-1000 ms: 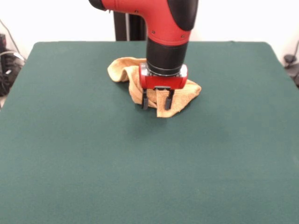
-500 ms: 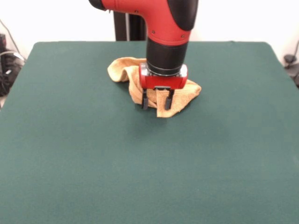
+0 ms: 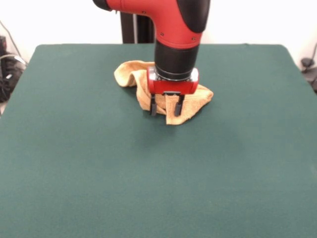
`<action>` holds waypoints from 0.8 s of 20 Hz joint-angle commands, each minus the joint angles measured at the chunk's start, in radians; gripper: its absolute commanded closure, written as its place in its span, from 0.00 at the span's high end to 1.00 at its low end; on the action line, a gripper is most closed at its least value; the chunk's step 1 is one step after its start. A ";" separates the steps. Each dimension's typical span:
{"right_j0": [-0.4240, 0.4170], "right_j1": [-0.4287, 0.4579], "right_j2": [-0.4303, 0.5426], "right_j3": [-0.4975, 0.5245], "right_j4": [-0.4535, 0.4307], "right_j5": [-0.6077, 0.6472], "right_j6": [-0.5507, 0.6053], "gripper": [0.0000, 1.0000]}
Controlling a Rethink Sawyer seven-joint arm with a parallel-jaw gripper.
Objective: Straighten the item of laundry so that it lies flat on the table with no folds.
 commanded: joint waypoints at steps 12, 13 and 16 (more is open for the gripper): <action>0.029 0.058 0.065 -0.073 0.025 0.141 0.126 1.00; 0.029 0.058 0.065 -0.076 0.026 0.145 0.126 1.00; 0.027 0.060 0.066 -0.084 0.026 0.151 0.125 1.00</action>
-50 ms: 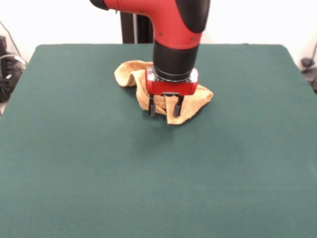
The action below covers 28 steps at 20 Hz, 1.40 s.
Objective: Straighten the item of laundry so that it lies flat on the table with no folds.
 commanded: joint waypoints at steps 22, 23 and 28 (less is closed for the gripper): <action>0.032 0.051 0.064 -0.039 0.026 0.112 0.133 1.00; 0.032 0.049 0.065 -0.038 0.027 0.113 0.133 1.00; 0.027 0.038 0.073 -0.046 0.032 0.148 0.121 1.00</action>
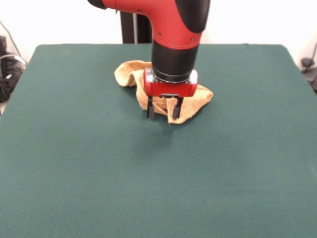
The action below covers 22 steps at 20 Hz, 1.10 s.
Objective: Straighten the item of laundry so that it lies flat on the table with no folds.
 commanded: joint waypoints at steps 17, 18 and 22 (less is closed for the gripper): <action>0.035 0.050 0.071 -0.106 0.038 0.216 0.140 1.00; 0.035 0.049 0.070 -0.108 0.038 0.219 0.142 1.00; 0.039 0.049 0.068 -0.117 0.038 0.234 0.146 1.00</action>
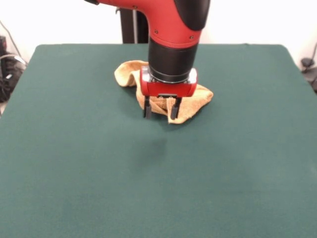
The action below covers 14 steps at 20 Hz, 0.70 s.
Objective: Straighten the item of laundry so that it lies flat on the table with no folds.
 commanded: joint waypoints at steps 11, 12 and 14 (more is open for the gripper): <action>0.039 0.036 0.070 -0.018 0.034 0.121 0.143 1.00; 0.038 0.034 0.072 -0.015 0.035 0.123 0.141 1.00; 0.037 0.032 0.072 -0.013 0.035 0.125 0.141 1.00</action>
